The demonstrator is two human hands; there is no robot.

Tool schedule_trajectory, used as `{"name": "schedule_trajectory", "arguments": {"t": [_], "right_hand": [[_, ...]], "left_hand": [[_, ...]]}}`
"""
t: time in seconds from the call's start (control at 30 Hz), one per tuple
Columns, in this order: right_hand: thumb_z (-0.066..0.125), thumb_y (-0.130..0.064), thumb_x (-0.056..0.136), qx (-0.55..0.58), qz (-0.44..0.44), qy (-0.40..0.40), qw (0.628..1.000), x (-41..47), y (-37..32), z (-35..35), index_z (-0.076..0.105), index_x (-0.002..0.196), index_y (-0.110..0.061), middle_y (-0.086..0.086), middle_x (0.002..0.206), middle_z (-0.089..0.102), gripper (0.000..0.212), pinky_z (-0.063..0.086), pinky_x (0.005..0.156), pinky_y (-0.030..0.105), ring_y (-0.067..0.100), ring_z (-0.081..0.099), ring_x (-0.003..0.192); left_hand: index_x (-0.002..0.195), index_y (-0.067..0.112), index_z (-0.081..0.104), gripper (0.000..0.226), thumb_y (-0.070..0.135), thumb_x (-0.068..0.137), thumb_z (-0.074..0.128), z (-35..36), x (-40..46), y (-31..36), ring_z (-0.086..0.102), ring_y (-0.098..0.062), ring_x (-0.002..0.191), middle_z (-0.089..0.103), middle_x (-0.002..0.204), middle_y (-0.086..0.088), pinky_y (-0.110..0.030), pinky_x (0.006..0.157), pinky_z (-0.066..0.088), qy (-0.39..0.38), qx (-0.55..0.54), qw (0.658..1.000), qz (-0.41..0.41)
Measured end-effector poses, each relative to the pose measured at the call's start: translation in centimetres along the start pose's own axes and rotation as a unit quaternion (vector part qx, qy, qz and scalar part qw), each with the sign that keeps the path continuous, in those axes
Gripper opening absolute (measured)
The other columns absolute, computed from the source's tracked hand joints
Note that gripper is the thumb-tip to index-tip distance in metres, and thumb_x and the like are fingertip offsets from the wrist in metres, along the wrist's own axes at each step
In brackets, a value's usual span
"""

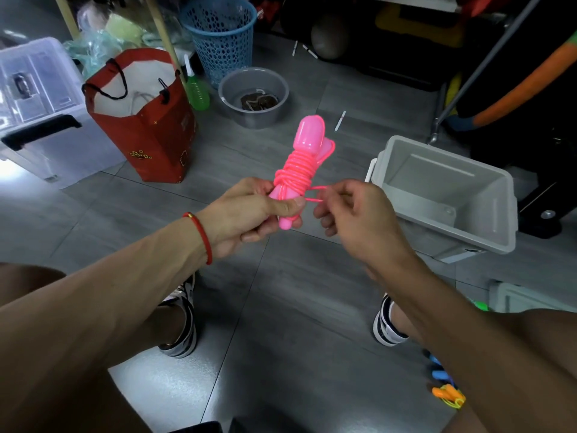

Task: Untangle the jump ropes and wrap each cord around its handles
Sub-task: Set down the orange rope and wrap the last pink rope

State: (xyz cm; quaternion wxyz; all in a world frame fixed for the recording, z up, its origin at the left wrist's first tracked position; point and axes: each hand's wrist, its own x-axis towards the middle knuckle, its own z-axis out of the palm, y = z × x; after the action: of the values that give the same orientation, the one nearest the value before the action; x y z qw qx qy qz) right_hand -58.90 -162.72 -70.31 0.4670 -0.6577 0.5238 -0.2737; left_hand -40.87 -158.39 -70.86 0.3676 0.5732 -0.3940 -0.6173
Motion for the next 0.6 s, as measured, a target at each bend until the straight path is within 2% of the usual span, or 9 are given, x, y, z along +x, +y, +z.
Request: {"name": "schedule_trajectory", "arguments": {"t": [0.07, 0.13, 0.2, 0.23, 0.3, 0.37, 0.47, 0.53, 0.6], "right_hand": [[0.049, -0.012, 0.104, 0.205, 0.115, -0.035, 0.971, 0.2, -0.1, -0.1, 0.062, 0.088, -0.01, -0.002, 0.067, 0.062, 0.021, 0.049, 0.06, 0.03, 0.013, 0.056, 0.059], [0.048, -0.014, 0.103, 0.36, 0.215, -0.095, 0.903, 0.6, -0.2, -0.9, 0.059, 0.084, -0.014, -0.001, 0.067, 0.053, 0.022, 0.048, 0.062, 0.029, 0.013, 0.049, 0.063], [0.048, -0.022, 0.101, 0.425, 0.262, -0.159, 0.852, 1.1, -0.1, -1.7, 0.056, 0.079, -0.017, -0.002, 0.069, 0.045, 0.023, 0.047, 0.063, 0.029, 0.013, 0.046, 0.064], [0.047, -0.027, 0.1, 0.433, 0.266, -0.176, 0.843, 1.3, 0.1, -2.0, 0.051, 0.074, -0.019, -0.002, 0.069, 0.043, 0.027, 0.045, 0.061, 0.028, 0.014, 0.046, 0.063], [0.044, -0.037, 0.1, 0.399, 0.255, -0.187, 0.86, 1.5, 0.5, -1.9, 0.04, 0.066, -0.023, -0.001, 0.067, 0.043, 0.037, 0.036, 0.051, 0.025, 0.015, 0.048, 0.057], [0.044, -0.041, 0.101, 0.32, 0.224, -0.198, 0.899, 1.4, 0.9, -1.5, 0.034, 0.065, -0.025, -0.001, 0.064, 0.046, 0.041, 0.028, 0.043, 0.023, 0.017, 0.051, 0.05], [0.051, -0.029, 0.101, 0.276, 0.164, -0.149, 0.935, 1.1, 1.7, -0.7, 0.039, 0.067, -0.021, 0.004, 0.055, 0.046, 0.037, 0.023, 0.04, 0.022, 0.019, 0.049, 0.044], [0.052, -0.02, 0.1, 0.3, 0.139, -0.102, 0.938, 1.2, 2.1, -0.4, 0.045, 0.067, -0.015, 0.004, 0.052, 0.044, 0.034, 0.025, 0.04, 0.023, 0.018, 0.045, 0.043], [0.052, -0.017, 0.1, 0.328, 0.12, -0.074, 0.934, 1.4, 2.1, -0.3, 0.049, 0.07, -0.011, 0.004, 0.052, 0.044, 0.031, 0.028, 0.041, 0.024, 0.018, 0.045, 0.045]], "left_hand": [[0.082, 0.002, 0.063, 0.021, 0.019, 0.094, 0.064, -0.2, -0.1, 0.1, 0.027, -0.007, 0.037, 0.062, 0.074, -0.015, -0.016, 0.032, 0.019, -0.027, -0.031, 0.999, 0.0], [0.08, -0.001, 0.061, 0.025, 0.019, 0.094, 0.062, -0.5, -0.2, 0.2, 0.026, -0.007, 0.037, 0.057, 0.074, -0.017, -0.018, 0.032, 0.016, -0.062, -0.059, 0.996, -0.004], [0.076, 0.002, 0.06, 0.026, 0.02, 0.094, 0.062, -0.8, -0.2, 0.2, 0.025, -0.006, 0.039, 0.056, 0.073, -0.015, -0.02, 0.032, 0.016, -0.104, -0.082, 0.991, -0.001], [0.073, 0.004, 0.061, 0.027, 0.02, 0.094, 0.061, -0.9, -0.3, 0.3, 0.025, -0.006, 0.039, 0.055, 0.072, -0.013, -0.02, 0.032, 0.016, -0.129, -0.09, 0.988, 0.005], [0.072, -0.001, 0.057, 0.03, 0.02, 0.093, 0.059, -1.3, -0.4, 0.5, 0.023, -0.006, 0.04, 0.053, 0.072, -0.012, -0.021, 0.033, 0.015, -0.182, -0.103, 0.978, 0.017], [0.079, -0.005, 0.05, 0.03, 0.019, 0.093, 0.061, -1.6, -0.7, 0.6, 0.02, -0.008, 0.042, 0.05, 0.072, -0.012, -0.021, 0.033, 0.016, -0.242, -0.135, 0.96, 0.031], [0.084, 0.005, 0.052, 0.022, 0.018, 0.091, 0.067, -1.5, -1.3, 0.6, 0.019, -0.01, 0.044, 0.048, 0.074, -0.011, -0.022, 0.033, 0.017, -0.309, -0.175, 0.934, 0.047], [0.096, 0.01, 0.057, 0.012, 0.016, 0.091, 0.067, -1.1, -1.7, 0.5, 0.016, -0.012, 0.044, 0.053, 0.073, -0.009, -0.021, 0.033, 0.018, -0.329, -0.194, 0.923, 0.046], [0.105, 0.011, 0.056, 0.016, 0.013, 0.092, 0.064, -1.0, -1.5, 0.4, 0.014, -0.013, 0.044, 0.054, 0.072, -0.006, -0.021, 0.033, 0.018, -0.32, -0.206, 0.924, 0.044]]}}
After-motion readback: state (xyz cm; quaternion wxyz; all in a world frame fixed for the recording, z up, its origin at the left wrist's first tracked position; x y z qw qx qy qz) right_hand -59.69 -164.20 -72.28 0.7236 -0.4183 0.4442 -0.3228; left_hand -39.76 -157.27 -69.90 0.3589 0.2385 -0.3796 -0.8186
